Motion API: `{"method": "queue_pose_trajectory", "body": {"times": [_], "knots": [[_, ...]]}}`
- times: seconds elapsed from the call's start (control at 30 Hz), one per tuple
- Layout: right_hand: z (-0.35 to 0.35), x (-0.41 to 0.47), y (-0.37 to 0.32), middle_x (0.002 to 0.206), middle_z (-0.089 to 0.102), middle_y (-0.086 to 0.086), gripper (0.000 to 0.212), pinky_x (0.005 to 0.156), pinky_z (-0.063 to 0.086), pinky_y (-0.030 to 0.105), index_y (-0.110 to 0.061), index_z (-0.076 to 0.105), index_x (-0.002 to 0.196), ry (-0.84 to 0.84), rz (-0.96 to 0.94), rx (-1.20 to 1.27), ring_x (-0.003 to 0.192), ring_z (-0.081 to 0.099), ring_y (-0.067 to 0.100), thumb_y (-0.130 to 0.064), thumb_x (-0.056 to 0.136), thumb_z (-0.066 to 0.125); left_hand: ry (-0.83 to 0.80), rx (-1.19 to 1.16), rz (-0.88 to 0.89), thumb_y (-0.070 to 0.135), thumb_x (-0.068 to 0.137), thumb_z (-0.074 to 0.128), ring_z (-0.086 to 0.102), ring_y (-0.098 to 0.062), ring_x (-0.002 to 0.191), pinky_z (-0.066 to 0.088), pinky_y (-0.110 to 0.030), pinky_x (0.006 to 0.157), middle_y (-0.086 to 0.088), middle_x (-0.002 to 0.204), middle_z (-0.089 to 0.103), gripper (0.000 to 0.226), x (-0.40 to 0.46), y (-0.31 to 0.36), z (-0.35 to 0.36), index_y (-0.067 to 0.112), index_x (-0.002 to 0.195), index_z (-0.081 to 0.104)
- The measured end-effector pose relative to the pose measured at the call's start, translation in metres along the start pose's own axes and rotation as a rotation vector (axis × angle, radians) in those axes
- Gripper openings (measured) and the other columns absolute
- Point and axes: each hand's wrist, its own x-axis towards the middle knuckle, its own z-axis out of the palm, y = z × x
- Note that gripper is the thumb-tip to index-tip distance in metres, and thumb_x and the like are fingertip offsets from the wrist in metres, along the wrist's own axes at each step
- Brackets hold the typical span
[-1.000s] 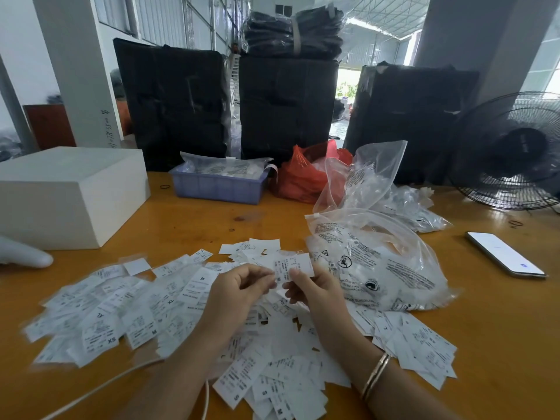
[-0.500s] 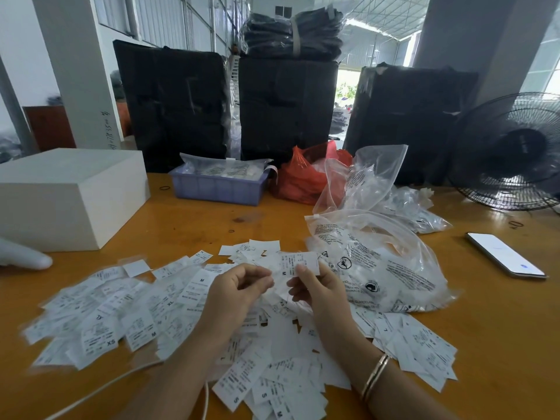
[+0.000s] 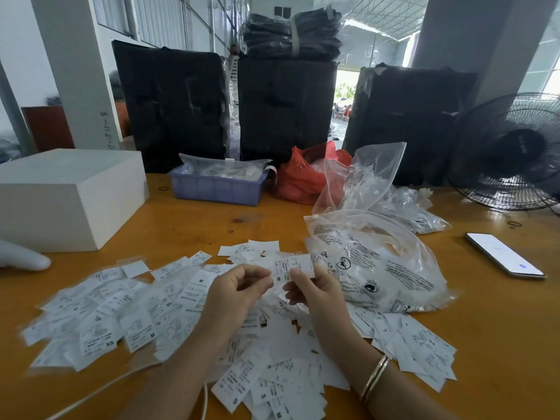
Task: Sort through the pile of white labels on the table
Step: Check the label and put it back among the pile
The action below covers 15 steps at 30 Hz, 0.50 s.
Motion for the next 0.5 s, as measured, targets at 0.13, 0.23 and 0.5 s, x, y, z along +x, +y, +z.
{"method": "queue_pose_trajectory", "body": {"times": [0.13, 0.23, 0.5], "knots": [[0.0018, -0.0003, 0.0006, 0.067, 0.066, 0.005, 0.012, 0.058, 0.051, 0.022, 0.000, 0.064, 0.087, -0.046, -0.009, -0.069, 0.061, 0.060, 0.014, -0.011, 0.091, 0.060, 0.019, -0.002, 0.003, 0.022, 0.080, 0.073, 0.064, 0.006, 0.073, 0.047, -0.005, 0.060, 0.024, 0.078, 0.069, 0.009, 0.0003, -0.0006, 0.0006, 0.029, 0.084, 0.068], [0.0022, -0.0001, 0.0008, 0.065, 0.066, 0.004, 0.013, 0.057, 0.050, 0.022, 0.003, 0.064, 0.087, -0.046, -0.024, -0.121, 0.059, 0.061, 0.011, -0.010, 0.091, 0.059, 0.035, -0.019, 0.004, 0.021, 0.080, 0.074, 0.065, 0.005, 0.075, 0.047, -0.004, 0.061, 0.023, 0.079, 0.070, 0.010, 0.0013, -0.0013, 0.0003, 0.028, 0.084, 0.068], [0.0068, -0.0021, 0.0061, 0.067, 0.060, 0.014, 0.006, 0.058, 0.048, 0.047, -0.019, 0.058, 0.092, -0.076, -0.177, -0.522, 0.063, 0.058, 0.031, -0.016, 0.093, 0.052, -0.111, -0.015, 0.000, 0.031, 0.078, 0.072, 0.068, -0.001, 0.079, 0.050, -0.009, 0.065, 0.019, 0.082, 0.072, 0.011, 0.0000, 0.0012, 0.0008, 0.030, 0.087, 0.068]]}}
